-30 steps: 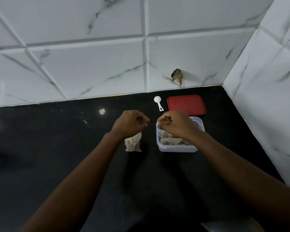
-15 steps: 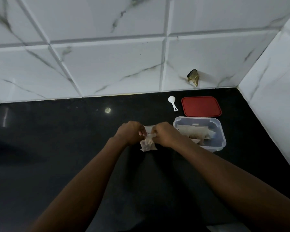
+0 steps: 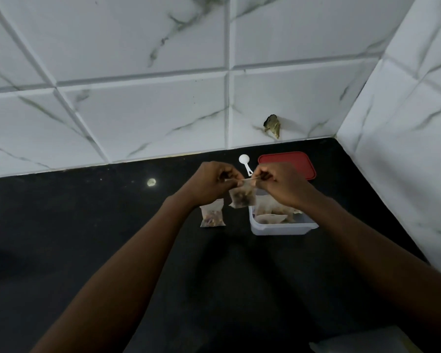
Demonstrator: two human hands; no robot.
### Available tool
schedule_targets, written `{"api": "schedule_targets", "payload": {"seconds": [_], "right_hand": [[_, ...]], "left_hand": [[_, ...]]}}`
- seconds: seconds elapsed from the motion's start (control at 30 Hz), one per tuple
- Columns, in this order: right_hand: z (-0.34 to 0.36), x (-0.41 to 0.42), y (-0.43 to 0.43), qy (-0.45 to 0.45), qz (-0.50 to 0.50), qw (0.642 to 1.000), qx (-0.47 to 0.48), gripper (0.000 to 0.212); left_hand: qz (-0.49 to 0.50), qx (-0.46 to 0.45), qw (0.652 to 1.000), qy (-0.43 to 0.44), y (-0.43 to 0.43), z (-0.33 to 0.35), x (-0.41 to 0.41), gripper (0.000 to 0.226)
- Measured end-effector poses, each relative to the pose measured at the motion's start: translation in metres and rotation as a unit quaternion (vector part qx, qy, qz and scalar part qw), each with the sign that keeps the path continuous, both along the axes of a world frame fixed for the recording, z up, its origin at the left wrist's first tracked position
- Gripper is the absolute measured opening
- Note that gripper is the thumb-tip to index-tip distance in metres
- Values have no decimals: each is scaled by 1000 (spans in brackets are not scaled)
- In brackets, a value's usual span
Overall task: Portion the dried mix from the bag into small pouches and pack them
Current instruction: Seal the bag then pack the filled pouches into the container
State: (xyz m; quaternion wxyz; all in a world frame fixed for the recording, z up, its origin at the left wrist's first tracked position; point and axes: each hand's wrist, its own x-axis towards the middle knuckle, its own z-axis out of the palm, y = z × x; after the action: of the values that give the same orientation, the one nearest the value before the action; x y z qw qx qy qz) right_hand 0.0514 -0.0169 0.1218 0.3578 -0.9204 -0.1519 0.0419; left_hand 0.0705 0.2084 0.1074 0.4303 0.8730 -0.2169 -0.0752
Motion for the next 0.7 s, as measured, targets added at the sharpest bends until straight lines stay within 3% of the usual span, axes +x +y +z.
{"api": "schedule_targets", "payload": {"seconds": [0.43,0.57,0.7], "right_hand": [[2,-18,-121,11,-44,997,-57,9],[-13,-16,-139,33,-31,996,-81,5],[-30,-11,-136,72,-11,981,-180,10]], "left_hand": [[-88,-14,996,-22,-123,-13,8,8],[-92,28,995,-8,-144,-27,10,8],[-102,98,990,19,-148,-43,12,7]]}}
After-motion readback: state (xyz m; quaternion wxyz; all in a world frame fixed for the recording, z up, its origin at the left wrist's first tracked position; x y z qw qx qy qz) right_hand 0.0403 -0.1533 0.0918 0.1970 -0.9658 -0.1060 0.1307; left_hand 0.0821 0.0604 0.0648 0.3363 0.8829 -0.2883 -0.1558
